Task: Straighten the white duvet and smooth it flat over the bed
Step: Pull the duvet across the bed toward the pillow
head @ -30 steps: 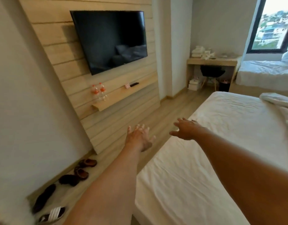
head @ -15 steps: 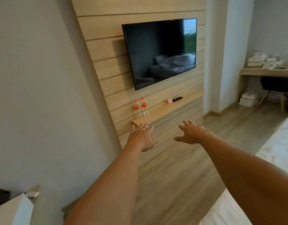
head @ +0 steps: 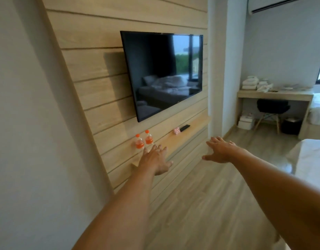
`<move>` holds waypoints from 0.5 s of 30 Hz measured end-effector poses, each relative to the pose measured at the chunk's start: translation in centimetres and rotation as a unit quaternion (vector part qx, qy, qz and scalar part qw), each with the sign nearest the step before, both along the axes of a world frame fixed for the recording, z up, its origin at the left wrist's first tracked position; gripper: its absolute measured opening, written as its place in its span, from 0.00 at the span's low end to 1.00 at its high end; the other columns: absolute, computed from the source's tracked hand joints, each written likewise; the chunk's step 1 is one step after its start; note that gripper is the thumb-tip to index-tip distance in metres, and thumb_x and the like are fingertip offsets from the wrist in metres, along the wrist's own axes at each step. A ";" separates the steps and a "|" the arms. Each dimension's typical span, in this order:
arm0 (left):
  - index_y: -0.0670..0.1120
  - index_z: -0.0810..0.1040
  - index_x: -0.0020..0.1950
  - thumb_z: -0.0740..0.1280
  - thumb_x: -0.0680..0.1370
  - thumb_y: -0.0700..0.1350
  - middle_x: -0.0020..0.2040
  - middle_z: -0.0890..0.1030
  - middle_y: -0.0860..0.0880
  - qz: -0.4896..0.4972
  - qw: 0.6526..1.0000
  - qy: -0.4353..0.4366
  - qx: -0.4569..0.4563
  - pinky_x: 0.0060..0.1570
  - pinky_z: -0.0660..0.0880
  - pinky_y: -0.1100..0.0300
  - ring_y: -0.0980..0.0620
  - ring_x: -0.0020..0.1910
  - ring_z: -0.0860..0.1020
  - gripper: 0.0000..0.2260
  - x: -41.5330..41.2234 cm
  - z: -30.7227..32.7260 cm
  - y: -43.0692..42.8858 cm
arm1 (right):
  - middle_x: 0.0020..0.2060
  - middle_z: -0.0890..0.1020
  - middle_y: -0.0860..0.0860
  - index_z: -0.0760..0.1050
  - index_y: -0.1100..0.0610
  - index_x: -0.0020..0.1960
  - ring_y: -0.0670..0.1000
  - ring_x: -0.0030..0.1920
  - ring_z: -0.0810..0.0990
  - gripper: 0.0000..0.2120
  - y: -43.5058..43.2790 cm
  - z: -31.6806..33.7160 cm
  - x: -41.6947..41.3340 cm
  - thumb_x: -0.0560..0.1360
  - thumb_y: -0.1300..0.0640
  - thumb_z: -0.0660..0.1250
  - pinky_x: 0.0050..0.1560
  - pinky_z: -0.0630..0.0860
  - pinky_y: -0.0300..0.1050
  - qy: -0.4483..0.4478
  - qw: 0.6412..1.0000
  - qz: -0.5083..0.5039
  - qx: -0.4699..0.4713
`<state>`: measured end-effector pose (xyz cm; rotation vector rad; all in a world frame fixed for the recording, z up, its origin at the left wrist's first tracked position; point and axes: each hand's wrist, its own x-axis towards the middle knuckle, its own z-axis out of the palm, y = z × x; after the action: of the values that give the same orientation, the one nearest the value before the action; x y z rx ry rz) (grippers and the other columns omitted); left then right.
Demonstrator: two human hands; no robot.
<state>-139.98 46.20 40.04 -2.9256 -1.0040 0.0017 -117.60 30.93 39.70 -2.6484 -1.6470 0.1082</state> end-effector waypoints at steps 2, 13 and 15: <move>0.49 0.51 0.79 0.55 0.79 0.61 0.80 0.52 0.46 -0.026 1.000 -0.004 -0.012 0.75 0.48 0.41 0.47 0.78 0.49 0.32 2.4 0.3 2.1 | 0.79 0.52 0.52 0.53 0.49 0.79 0.56 0.78 0.49 0.39 1.5 0.1 1.9 0.74 0.32 0.60 0.74 0.53 0.64 0.002 1.000 -0.023 0.012; 0.49 0.51 0.79 0.54 0.80 0.62 0.80 0.50 0.46 -0.138 0.990 -0.003 0.014 0.74 0.44 0.41 0.47 0.78 0.48 0.32 23.4 0.7 15.5 | 0.78 0.52 0.53 0.53 0.51 0.79 0.56 0.78 0.48 0.39 11.4 0.2 17.7 0.75 0.34 0.61 0.74 0.53 0.62 -0.011 0.990 -0.141 0.025; 0.49 0.50 0.80 0.54 0.80 0.62 0.80 0.50 0.46 -0.142 0.990 0.010 0.002 0.74 0.44 0.41 0.47 0.78 0.48 0.32 28.9 1.2 17.9 | 0.79 0.52 0.53 0.52 0.51 0.79 0.56 0.78 0.48 0.39 13.0 0.7 21.9 0.75 0.34 0.61 0.74 0.53 0.62 0.001 0.986 -0.166 0.018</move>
<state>-111.12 64.08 41.25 -3.0295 -0.5744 0.0188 -95.67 43.94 40.41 -2.8462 -1.1701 0.0732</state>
